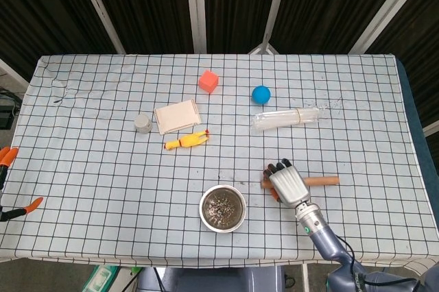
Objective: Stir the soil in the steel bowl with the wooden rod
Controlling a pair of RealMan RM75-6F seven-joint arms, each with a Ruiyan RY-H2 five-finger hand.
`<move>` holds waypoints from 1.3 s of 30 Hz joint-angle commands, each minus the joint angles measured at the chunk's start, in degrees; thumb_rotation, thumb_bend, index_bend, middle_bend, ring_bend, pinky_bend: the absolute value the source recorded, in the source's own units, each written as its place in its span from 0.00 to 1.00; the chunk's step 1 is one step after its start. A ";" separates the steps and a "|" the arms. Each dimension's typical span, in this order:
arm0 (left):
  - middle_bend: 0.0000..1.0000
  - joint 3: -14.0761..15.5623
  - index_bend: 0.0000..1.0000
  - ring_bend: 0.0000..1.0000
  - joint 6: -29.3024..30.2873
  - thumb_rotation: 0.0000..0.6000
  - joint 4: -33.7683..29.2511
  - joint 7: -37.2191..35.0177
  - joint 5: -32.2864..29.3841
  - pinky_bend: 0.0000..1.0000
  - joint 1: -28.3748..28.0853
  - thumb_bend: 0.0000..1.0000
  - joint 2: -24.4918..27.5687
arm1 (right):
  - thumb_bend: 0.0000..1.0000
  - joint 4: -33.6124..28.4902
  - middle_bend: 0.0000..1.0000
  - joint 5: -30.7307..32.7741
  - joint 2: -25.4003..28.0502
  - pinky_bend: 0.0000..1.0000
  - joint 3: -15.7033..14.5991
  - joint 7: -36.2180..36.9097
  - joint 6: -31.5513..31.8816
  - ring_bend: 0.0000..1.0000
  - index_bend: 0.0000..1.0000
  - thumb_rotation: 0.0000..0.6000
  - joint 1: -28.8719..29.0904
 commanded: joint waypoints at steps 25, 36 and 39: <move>0.00 0.15 0.00 0.00 -0.20 1.00 -0.33 -0.01 -0.01 0.00 -0.04 0.06 0.15 | 0.47 -0.84 0.57 -4.30 1.03 0.49 -0.31 6.98 4.66 0.59 0.76 1.00 0.27; 0.00 0.19 0.00 0.00 -0.22 1.00 -0.45 0.06 -0.02 0.00 -0.04 0.06 0.13 | 0.47 -5.71 0.61 -6.38 3.83 0.60 0.94 14.02 7.55 0.64 0.82 1.00 0.44; 0.00 0.19 0.00 0.00 -0.20 1.00 -0.47 0.09 -0.04 0.00 -0.03 0.06 0.11 | 0.47 -7.16 0.62 -7.23 5.08 0.65 1.82 16.38 9.03 0.66 0.82 1.00 0.51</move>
